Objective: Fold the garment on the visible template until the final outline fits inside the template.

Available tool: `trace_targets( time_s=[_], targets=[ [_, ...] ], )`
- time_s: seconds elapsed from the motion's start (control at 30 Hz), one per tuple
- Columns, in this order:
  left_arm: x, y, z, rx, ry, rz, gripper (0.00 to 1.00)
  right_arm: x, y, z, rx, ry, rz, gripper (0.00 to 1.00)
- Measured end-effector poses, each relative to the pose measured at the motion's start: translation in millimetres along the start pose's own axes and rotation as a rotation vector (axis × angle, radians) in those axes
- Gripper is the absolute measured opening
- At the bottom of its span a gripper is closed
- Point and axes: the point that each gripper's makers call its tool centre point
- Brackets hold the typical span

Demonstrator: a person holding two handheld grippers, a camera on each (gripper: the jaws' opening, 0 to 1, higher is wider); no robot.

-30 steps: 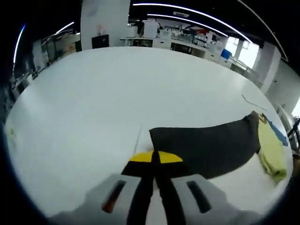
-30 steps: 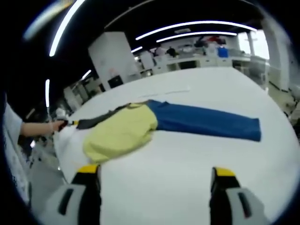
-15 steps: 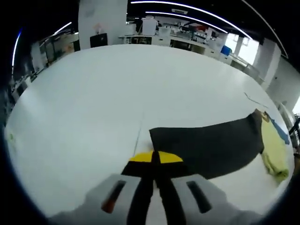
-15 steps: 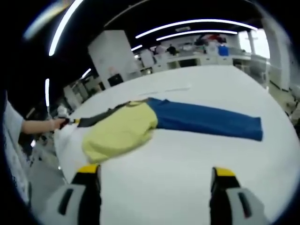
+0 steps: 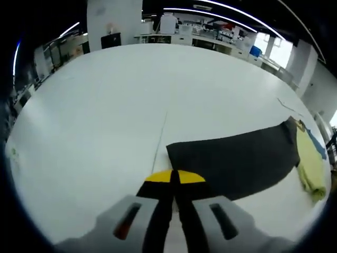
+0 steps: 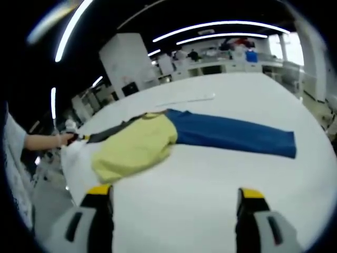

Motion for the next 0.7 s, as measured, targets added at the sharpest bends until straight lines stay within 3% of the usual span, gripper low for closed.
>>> trace_targets(
  time_s=[0.33, 0.4, 0.47, 0.6, 0.7],
  targets=[
    [6, -5.5, -2.3, 0.002, -0.001, -0.009, 0.0, 1, -0.6, 1, 0.001, 0.001, -0.004, 0.98],
    [6, -2.5, -2.0, -0.02, 0.002, -0.028, 0.09, 0, -0.3, 1, 0.0, 0.004, -0.006, 0.98],
    [7, 0.0, 0.6, -0.061, 0.024, -0.056, 0.27, -1, 0.2, 2, -0.001, 0.006, -0.009, 0.98],
    [12, 3.1, -2.6, -0.072, -0.003, -0.095, 0.45, -1, 0.9, 4, 0.004, 0.012, -0.012, 0.98],
    [24, 3.1, -15.5, -0.086, -0.052, -0.142, 0.6, -2, 2.4, 6, 0.008, 0.021, -0.019, 0.98]
  ],
)
Point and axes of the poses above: the point that each gripper's makers call its tool centre point, and the gripper's own axes: x roughly backward along the fingers, z roughly to its left, y roughly out of its top, and after that the axes turned 8 degrees about y, right-handed
